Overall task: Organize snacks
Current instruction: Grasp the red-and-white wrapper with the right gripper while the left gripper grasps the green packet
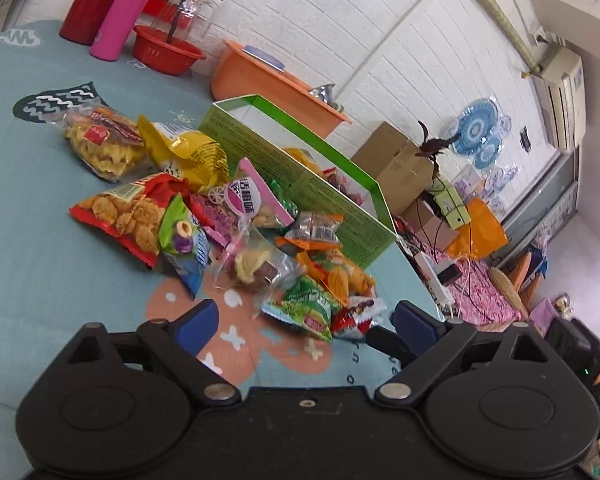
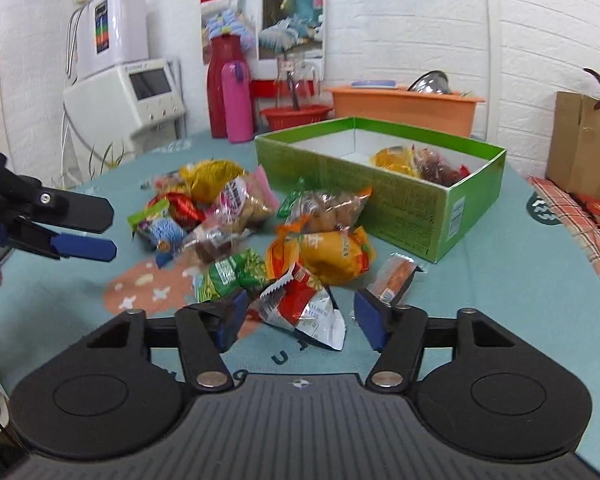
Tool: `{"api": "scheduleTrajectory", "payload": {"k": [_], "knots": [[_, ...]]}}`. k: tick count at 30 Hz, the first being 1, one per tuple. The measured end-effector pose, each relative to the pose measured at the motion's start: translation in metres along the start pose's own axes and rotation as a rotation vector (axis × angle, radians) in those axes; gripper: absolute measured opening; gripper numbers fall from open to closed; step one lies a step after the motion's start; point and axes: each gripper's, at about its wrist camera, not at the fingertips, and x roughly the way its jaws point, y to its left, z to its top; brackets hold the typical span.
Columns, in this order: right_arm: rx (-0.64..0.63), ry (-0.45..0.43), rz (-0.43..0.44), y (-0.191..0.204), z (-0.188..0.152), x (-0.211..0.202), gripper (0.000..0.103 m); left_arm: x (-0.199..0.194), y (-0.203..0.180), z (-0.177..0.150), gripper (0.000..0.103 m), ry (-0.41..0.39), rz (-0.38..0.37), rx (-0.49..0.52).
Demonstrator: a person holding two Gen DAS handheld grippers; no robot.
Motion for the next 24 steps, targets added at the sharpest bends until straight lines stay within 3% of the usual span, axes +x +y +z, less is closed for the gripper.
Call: {"api": "scheduleTrajectory", "payload": {"k": [3, 6, 8, 9, 12, 17, 21, 24], "knots": [[-0.034, 0.014, 0.006, 0.0, 0.002, 0.013, 0.095, 0.004, -0.007, -0.002, 0.097, 0.022, -0.024, 0.051], [-0.064, 0.03, 0.03, 0.0, 0.002, 0.025, 0.094, 0.015, -0.016, -0.003, 0.082, 0.041, -0.042, 0.099], [-0.048, 0.061, 0.048, -0.001, 0.0, 0.026, 0.079, 0.025, -0.021, -0.002, 0.063, 0.057, -0.035, 0.124], [-0.049, 0.073, 0.042, 0.0, -0.002, 0.024, 0.065, 0.03, -0.024, -0.001, 0.06, 0.062, -0.037, 0.14], [-0.045, 0.092, 0.02, 0.003, -0.008, 0.009, 0.058, 0.053, -0.031, 0.002, 0.046, 0.087, -0.033, 0.191], [-0.003, 0.085, 0.02, 0.002, -0.016, -0.01, 0.058, 0.087, -0.032, 0.005, 0.045, 0.113, 0.04, 0.236], [-0.04, 0.062, 0.011, 0.002, -0.012, -0.008, 0.076, 0.099, -0.025, 0.004, 0.048, 0.143, 0.061, 0.234], [-0.08, 0.061, 0.013, 0.003, -0.006, 0.002, 0.076, 0.099, -0.025, 0.001, 0.046, 0.167, 0.063, 0.267]]}}
